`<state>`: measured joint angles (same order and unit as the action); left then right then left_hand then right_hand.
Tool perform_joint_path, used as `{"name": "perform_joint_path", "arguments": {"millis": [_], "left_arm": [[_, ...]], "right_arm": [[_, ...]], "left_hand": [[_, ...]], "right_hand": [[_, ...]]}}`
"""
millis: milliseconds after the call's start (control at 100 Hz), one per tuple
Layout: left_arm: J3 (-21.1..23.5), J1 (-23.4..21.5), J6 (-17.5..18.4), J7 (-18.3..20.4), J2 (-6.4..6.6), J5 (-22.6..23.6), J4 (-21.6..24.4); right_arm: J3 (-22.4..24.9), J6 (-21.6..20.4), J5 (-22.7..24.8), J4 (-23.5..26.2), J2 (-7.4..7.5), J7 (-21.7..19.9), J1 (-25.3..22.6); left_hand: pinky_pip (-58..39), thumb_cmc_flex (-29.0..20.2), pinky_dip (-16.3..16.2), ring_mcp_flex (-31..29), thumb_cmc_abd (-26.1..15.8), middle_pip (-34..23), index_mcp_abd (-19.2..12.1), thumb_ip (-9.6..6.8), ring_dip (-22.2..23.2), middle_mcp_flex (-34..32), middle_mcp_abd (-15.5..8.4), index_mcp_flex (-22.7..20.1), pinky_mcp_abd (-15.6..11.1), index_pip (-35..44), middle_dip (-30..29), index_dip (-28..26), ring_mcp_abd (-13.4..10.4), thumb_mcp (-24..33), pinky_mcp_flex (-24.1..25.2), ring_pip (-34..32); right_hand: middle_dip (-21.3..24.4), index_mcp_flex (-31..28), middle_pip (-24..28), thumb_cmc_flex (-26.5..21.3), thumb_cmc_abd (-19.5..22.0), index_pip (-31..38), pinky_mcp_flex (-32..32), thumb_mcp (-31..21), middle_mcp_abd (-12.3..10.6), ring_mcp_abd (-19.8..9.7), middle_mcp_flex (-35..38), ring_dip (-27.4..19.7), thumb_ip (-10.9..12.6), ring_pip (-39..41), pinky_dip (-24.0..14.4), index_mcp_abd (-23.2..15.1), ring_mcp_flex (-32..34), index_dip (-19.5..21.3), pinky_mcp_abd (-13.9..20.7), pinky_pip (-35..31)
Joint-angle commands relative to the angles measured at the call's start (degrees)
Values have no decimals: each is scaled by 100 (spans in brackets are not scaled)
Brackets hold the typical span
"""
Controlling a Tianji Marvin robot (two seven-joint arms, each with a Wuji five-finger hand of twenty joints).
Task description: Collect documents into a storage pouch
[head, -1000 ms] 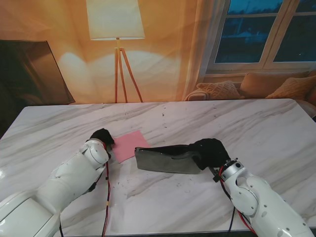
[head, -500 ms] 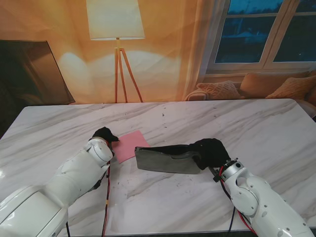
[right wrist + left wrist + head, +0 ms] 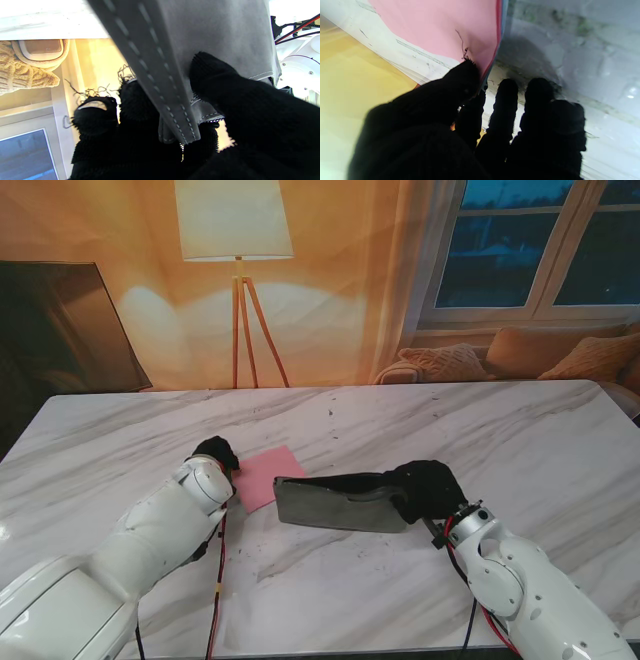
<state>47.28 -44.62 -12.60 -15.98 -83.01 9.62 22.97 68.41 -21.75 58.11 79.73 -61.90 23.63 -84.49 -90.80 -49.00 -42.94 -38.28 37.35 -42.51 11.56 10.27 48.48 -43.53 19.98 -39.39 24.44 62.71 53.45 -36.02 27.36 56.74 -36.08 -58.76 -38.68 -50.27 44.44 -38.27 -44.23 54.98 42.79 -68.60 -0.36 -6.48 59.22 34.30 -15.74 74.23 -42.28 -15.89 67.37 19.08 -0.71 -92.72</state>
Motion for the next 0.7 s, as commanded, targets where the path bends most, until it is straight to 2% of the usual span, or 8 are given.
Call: {"name": "perform_joint_path", "arguments": {"millis": [0,170,220,250,360,460,540,690], "left_arm": [[24,-54,-19,106,-42,-52,-33],[28,-30,-21,62,-83,-51,-103],[34,-29,-37,55,-90,-60,-101],[34,-29,-47,56,-91,-65,-95],[35,-39,-83,120,-74,-102,-30],[73,-39,-87,124,-88,-149,-19],[116,-34,-71,113,-110,-192,-34],[53,-55,43,91,-62,-107,-23]], "right_arm": [[9,12,18,26,-3,-78,-21],[12,14,6,34,-4,-98,-25],[13,17,-1,38,-5,-108,-28],[13,17,-4,40,-5,-112,-29],[13,12,-1,45,-4,-118,-31],[13,14,-6,46,-4,-122,-32],[15,16,-4,49,-4,-127,-33],[18,22,-7,51,-3,-134,-35]], "left_hand": [[7,-146,-108,-44,209,620,12,35,-210,-274,311,179,-154,174,-613,-106,713,263,149,370],[-445,-286,31,-814,312,735,257,38,-687,-1129,453,384,-85,400,-1221,-345,780,446,-413,483],[-626,-361,61,-1054,321,719,351,30,-809,-1373,439,466,-102,468,-1352,-411,764,463,-616,440],[-793,-379,215,-1195,328,618,398,22,-1015,-1488,422,499,-139,509,-1453,-411,752,471,-727,339],[-982,-544,303,-1523,351,479,456,-23,-1098,-1804,296,625,-255,643,-1444,-520,629,504,-987,193],[-957,-689,393,-1548,371,416,395,-29,-1070,-1851,177,710,-317,765,-1205,-634,488,517,-898,32],[-864,-727,420,-1332,291,359,333,-12,-951,-1692,135,806,-354,777,-910,-708,491,426,-649,-66],[-433,42,279,-752,208,46,369,-35,-591,-982,187,856,-228,-106,-675,-144,642,357,-226,-4]], "right_hand": [[-32,-482,68,-161,320,646,-40,-17,68,-366,106,-9,-46,93,68,-7,133,233,74,-258],[-31,-481,71,-161,319,645,-39,-19,76,-366,113,-10,-45,92,69,-7,133,234,74,-257],[-31,-478,72,-164,320,644,-43,-20,81,-366,115,-10,-44,92,69,-2,133,234,74,-255],[-31,-478,73,-161,320,644,-44,-17,77,-366,115,-10,-45,92,70,-1,133,234,73,-254],[-30,-478,75,-164,313,644,-44,-19,82,-366,121,-10,-44,92,70,-5,133,235,72,-253],[-28,-483,72,-165,317,644,-44,-19,82,-366,117,-10,-44,92,71,-6,132,233,72,-252],[-29,-483,75,-160,319,644,-50,-16,76,-362,119,-13,-45,84,72,-6,124,233,71,-248],[-29,-480,77,-160,319,643,-56,-17,78,-353,121,-17,-45,74,74,-1,119,232,69,-242]]}}
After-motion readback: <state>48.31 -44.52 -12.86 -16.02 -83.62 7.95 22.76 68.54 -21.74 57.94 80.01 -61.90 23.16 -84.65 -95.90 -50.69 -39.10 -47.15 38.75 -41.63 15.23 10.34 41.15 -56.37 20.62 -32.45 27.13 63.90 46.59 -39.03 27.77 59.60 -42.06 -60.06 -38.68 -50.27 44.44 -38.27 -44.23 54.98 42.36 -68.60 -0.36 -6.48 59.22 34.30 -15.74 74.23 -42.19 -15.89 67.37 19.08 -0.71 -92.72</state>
